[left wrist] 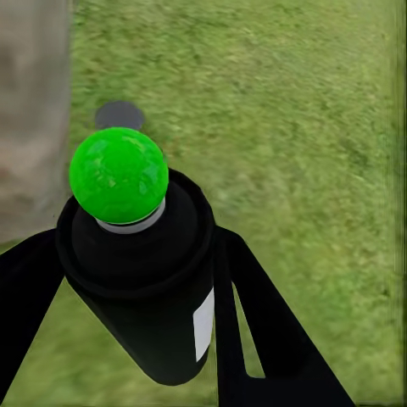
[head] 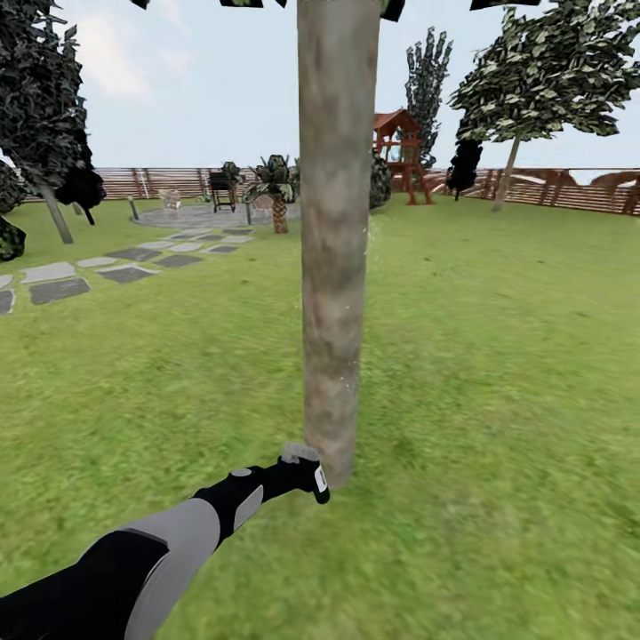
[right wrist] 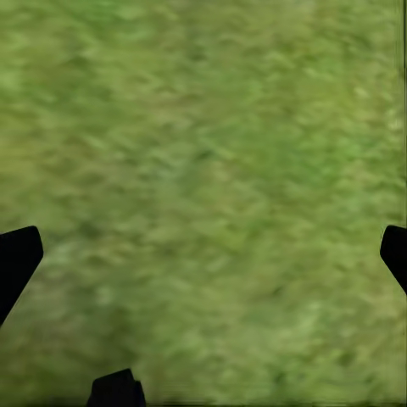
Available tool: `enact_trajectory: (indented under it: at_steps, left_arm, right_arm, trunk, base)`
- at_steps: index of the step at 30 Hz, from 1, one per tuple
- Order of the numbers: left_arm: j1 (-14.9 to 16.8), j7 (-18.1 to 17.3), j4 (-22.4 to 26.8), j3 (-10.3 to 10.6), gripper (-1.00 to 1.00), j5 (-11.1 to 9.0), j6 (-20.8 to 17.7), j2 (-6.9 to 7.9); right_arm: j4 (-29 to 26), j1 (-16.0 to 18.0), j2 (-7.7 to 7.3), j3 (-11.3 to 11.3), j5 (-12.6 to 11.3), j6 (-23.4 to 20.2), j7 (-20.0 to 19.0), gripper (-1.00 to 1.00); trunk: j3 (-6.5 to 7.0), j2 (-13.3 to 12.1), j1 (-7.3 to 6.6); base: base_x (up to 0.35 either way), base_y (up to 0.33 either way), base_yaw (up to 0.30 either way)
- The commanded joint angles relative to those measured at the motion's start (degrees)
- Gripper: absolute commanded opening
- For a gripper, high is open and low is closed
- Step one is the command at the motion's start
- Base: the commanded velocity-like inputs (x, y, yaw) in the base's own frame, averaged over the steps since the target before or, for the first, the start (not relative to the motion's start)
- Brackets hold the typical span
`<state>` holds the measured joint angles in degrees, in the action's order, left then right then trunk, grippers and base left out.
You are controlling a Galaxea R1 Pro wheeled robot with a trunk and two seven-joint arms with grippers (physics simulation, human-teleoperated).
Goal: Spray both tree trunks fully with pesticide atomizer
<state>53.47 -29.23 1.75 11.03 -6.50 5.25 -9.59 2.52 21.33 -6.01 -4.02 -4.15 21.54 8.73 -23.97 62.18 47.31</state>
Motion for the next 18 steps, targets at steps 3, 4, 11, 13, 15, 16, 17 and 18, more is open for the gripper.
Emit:
enact_trajectory:
  at_steps: [3,4,11,13,15,16,17,18]
  left_arm:
    - [0.06,-0.23,-0.08,0.42,-1.00,-0.62,0.27,0.01]
    - [0.06,-0.26,-0.08,0.41,-1.00,-0.62,0.25,0.01]
    - [0.06,-0.23,-0.08,0.40,-1.00,-0.62,0.20,0.01]
    - [0.06,-0.26,-0.08,0.40,-1.00,-0.62,0.20,0.01]
    - [0.06,-0.25,-0.08,0.40,-1.00,-0.62,0.20,0.01]
    - [0.06,-0.24,-0.08,0.43,-1.00,-0.62,0.20,0.01]
    - [0.06,-0.25,-0.08,0.44,-1.00,-0.62,0.20,0.01]
    - [0.06,-0.25,-0.08,0.46,-1.00,-0.62,0.20,0.01]
  right_arm:
    - [0.24,0.11,0.02,-0.37,-0.24,0.52,-0.20,1.00]
    - [0.22,0.11,0.02,-0.37,-0.24,0.52,-0.20,1.00]
    - [0.20,0.11,0.03,-0.37,-0.24,0.52,-0.20,1.00]
    - [0.20,0.11,0.03,-0.37,-0.24,0.52,-0.20,1.00]
    - [0.20,0.11,0.03,-0.37,-0.24,0.52,-0.20,1.00]
    - [0.20,0.11,0.03,-0.37,-0.24,0.52,-0.20,1.00]
    - [0.20,0.11,0.03,-0.37,-0.24,0.52,-0.20,1.00]
    - [0.20,0.11,0.03,-0.37,-0.24,0.52,-0.20,1.00]
  trunk:
    - [-0.06,0.05,0.00]
    - [-0.06,0.05,0.00]
    - [-0.06,0.05,0.00]
    - [-0.06,0.05,0.00]
    - [-0.06,0.05,0.00]
    - [-0.06,0.05,0.00]
    - [-0.06,0.05,0.00]
    - [-0.06,0.05,0.00]
  base:
    - [0.001,0.146,-0.299]
    - [0.000,0.253,-0.268]
    - [0.095,0.330,-0.051]
    - [0.174,0.348,-0.005]
    - [0.139,0.349,-0.013]
    - [0.084,0.300,-0.087]
    - [0.067,0.249,-0.125]
    - [0.043,0.160,-0.187]
